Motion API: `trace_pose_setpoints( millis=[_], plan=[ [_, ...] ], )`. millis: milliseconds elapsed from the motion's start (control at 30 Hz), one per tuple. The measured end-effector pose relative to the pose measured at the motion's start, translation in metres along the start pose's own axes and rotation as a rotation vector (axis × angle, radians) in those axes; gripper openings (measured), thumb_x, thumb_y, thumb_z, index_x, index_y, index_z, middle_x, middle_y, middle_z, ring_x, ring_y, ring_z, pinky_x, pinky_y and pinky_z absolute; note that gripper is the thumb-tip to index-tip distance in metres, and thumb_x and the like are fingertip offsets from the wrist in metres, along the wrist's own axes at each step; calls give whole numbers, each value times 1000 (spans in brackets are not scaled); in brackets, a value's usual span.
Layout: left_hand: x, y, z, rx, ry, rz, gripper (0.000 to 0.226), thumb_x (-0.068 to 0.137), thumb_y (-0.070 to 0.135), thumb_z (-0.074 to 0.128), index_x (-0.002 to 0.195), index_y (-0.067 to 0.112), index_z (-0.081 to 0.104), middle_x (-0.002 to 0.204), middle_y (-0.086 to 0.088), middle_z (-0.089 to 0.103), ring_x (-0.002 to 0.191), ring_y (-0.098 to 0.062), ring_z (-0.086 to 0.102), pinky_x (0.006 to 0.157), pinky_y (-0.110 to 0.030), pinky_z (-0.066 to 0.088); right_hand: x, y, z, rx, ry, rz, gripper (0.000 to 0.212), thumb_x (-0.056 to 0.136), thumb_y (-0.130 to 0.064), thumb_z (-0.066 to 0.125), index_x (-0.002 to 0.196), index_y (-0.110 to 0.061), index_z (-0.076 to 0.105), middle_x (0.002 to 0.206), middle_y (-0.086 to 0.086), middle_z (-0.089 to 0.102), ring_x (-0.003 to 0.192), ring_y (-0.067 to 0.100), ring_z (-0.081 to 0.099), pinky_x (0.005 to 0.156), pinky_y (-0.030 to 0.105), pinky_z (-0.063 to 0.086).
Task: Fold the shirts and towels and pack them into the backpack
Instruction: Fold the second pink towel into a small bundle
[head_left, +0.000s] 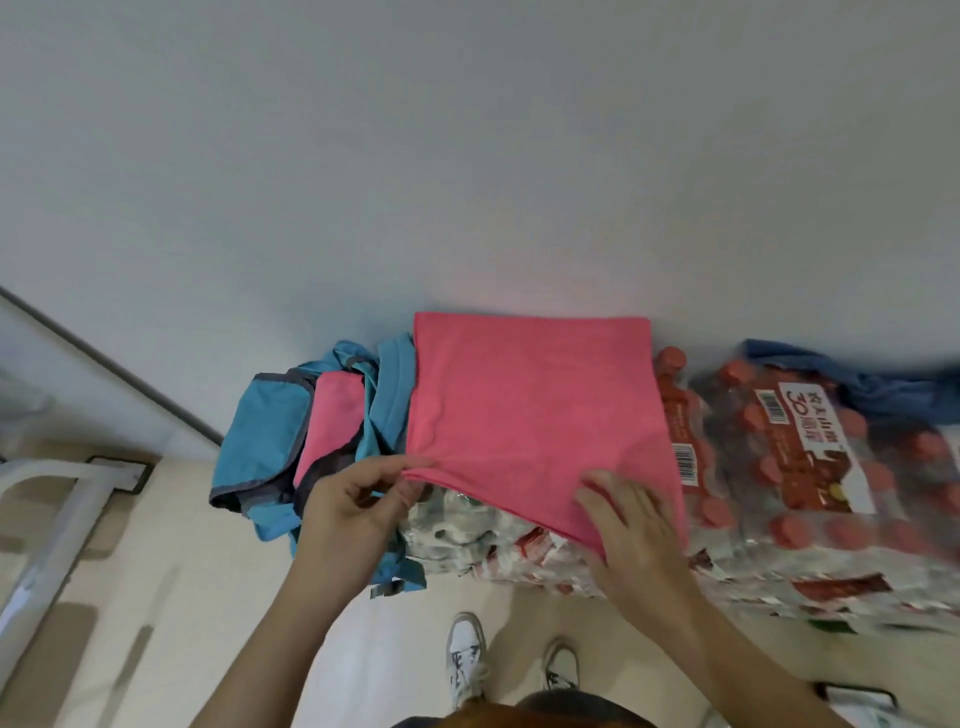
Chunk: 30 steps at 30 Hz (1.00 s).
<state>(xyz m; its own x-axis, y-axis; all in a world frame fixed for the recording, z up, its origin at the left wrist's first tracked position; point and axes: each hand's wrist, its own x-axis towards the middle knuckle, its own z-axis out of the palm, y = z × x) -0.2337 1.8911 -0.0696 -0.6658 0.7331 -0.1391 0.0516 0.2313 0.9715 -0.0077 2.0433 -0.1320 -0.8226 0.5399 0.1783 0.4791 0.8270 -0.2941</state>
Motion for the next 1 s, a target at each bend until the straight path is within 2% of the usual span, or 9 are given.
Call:
trace_pose_setpoints(
  millis=[67,233,367,500,633,733,800,900,1000],
  plan=[
    [4,0,-2,13,9,27,31,84,2,67,83,31,77,81,3,73,69,-6,62,67,-16,49,-4,9,-2,-37,87,-19,66,55,-18,87,110,-17,50,108,7,63,104,20,49,95,40,32],
    [12,-14,-8,298,19,250,23,83,8,69,85,30,75,88,11,62,85,-7,58,77,-15,46,-15,34,-17,-52,219,-47,25,81,-24,52,104,-16,58,95,7,68,95,19,52,88,36,36],
    [9,-24,-9,650,-209,620,24,85,20,51,95,15,73,106,12,65,106,-8,58,96,-19,43,-23,56,-42,-210,137,-35,19,75,-15,70,93,-12,70,93,6,70,88,25,63,83,36,44],
    [0,-26,-8,645,-315,467,26,84,26,44,103,33,60,92,18,66,86,1,60,78,-12,45,-37,73,-65,-210,-88,-17,47,43,-7,94,85,-16,76,87,-1,73,78,21,69,73,38,53],
    [-6,-28,-5,614,-335,304,18,85,40,43,98,38,56,70,11,66,63,-1,63,58,-20,48,-40,82,-82,-12,-289,164,30,71,-10,82,92,-30,75,88,-14,69,81,6,61,80,24,51],
    [-6,-24,2,575,-358,265,17,89,23,53,81,37,52,61,5,57,50,-4,58,48,-14,42,-36,86,-100,264,-385,439,22,84,-13,70,95,-32,72,87,-25,64,83,-6,58,75,7,42],
    [-4,-24,3,518,-361,197,19,90,20,56,78,34,52,60,-4,54,49,-5,51,50,-17,42,-31,88,-107,510,-343,546,22,82,-7,71,87,-28,72,76,-20,69,77,-7,61,68,7,46],
    [3,-20,7,341,-286,71,7,87,28,56,80,26,58,63,-7,54,59,-13,49,61,-25,43,-16,80,-114,985,-112,726,19,82,7,64,84,-10,71,77,3,71,71,14,66,61,21,54],
    [19,-10,16,258,-105,8,22,95,14,55,76,24,60,62,2,54,62,-12,50,63,-31,42,12,76,-111,1059,121,800,16,85,7,60,88,-6,68,83,10,68,73,19,63,58,19,54]
  ],
)
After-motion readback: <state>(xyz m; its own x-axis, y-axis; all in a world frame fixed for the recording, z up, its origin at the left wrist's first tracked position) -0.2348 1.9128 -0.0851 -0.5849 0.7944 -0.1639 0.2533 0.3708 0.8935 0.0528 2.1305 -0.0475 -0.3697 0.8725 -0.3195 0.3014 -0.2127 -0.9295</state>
